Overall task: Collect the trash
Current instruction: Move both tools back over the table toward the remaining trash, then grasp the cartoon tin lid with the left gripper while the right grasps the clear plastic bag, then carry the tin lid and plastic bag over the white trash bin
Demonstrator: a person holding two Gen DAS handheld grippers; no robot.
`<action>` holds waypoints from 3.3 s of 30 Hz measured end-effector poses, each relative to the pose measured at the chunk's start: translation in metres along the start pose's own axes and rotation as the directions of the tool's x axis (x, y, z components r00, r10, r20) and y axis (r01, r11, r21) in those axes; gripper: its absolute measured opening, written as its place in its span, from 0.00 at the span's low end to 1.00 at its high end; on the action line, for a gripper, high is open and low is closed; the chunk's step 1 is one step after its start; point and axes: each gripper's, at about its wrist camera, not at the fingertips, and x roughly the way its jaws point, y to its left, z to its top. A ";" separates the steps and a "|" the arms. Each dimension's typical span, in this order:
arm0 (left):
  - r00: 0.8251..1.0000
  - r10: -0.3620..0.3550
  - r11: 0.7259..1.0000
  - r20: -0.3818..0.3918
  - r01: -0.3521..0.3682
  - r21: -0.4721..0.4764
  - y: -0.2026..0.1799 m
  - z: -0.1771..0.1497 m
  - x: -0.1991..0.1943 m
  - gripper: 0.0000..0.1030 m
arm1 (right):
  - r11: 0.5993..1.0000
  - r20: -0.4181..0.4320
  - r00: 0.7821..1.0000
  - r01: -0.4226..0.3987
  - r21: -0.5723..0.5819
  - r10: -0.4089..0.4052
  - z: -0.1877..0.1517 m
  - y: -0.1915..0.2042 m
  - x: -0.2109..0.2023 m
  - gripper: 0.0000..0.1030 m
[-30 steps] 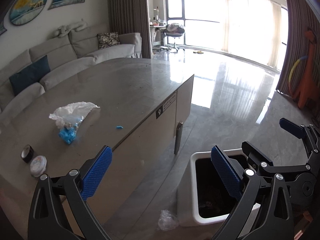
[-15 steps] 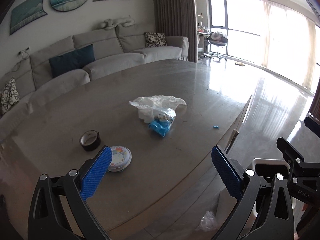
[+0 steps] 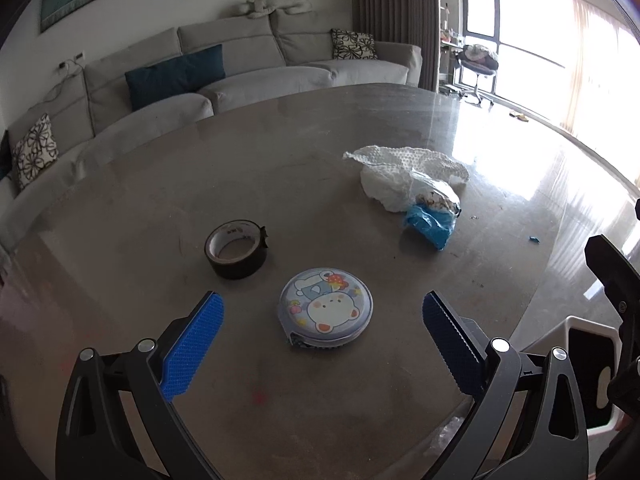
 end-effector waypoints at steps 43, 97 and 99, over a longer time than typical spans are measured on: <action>1.000 0.009 1.000 0.018 -0.009 -0.002 0.020 0.014 -0.014 0.56 | 0.986 -0.047 0.988 -0.140 0.092 0.145 0.019 0.031 0.044 0.95; 0.930 -0.359 0.903 0.082 0.323 0.285 -0.197 -0.003 -0.114 0.56 | 0.965 -0.051 0.983 0.185 0.185 -0.179 -0.034 -0.147 -0.078 0.33; 0.914 -0.398 0.877 0.074 0.356 0.323 -0.224 -0.010 -0.125 0.56 | 0.953 -0.057 0.971 0.240 0.183 -0.233 -0.046 -0.165 -0.088 0.33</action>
